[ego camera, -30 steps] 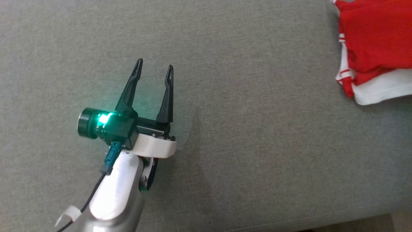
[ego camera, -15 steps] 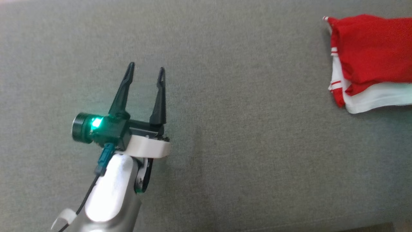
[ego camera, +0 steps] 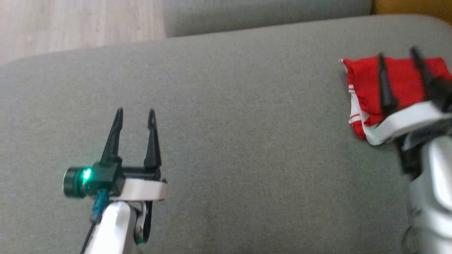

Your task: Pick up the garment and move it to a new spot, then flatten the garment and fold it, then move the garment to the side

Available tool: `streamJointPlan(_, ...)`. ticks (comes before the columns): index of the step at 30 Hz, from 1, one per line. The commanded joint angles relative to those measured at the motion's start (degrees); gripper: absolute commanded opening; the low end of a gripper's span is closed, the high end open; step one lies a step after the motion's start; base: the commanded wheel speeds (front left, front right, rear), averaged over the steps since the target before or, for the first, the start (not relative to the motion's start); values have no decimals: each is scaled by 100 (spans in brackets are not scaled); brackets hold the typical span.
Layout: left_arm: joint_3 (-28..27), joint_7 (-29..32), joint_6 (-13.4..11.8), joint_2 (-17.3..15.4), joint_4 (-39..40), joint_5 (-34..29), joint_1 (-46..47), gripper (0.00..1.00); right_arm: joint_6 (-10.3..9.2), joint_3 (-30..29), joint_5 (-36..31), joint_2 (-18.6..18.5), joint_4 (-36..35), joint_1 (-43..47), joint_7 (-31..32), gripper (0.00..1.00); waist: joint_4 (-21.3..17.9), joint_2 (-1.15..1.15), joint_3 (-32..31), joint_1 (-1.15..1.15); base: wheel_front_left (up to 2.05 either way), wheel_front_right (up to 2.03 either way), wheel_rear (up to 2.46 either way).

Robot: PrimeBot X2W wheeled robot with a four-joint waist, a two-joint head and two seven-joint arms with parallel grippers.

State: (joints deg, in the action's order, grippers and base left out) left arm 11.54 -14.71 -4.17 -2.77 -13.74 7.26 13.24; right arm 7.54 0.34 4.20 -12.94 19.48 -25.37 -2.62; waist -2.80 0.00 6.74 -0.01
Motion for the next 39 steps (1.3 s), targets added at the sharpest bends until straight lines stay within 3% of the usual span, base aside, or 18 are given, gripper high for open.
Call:
streamJointPlan(1,-258,-29,-76,-65,219,-84,-42,100,-5,-14,97,300,-233,127,-225,100,120,0,-236,1,0,0,0)
streamJointPlan(5,-352,-29,-101,-59,194,-72,-325,100,-5,-79,122,778,-249,550,-658,100,200,0,-433,1,0,0,0)
streamJointPlan(8,-424,-29,38,-43,111,181,-546,100,-5,-77,61,943,-261,938,-932,100,233,0,-558,1,0,0,0)
streamJointPlan(14,-566,-29,135,-31,170,264,-815,100,-5,-5,419,1002,-199,1561,-1155,100,253,0,-690,1,0,0,0)
streamJointPlan(24,-593,-29,580,-14,209,403,-1124,100,-5,218,692,1005,-201,2089,-1235,100,223,0,-758,1,0,0,0)
streamJointPlan(39,-608,-29,481,-11,144,678,-1137,100,-5,284,701,1005,-335,2124,-1237,100,220,0,-751,1,0,0,0)
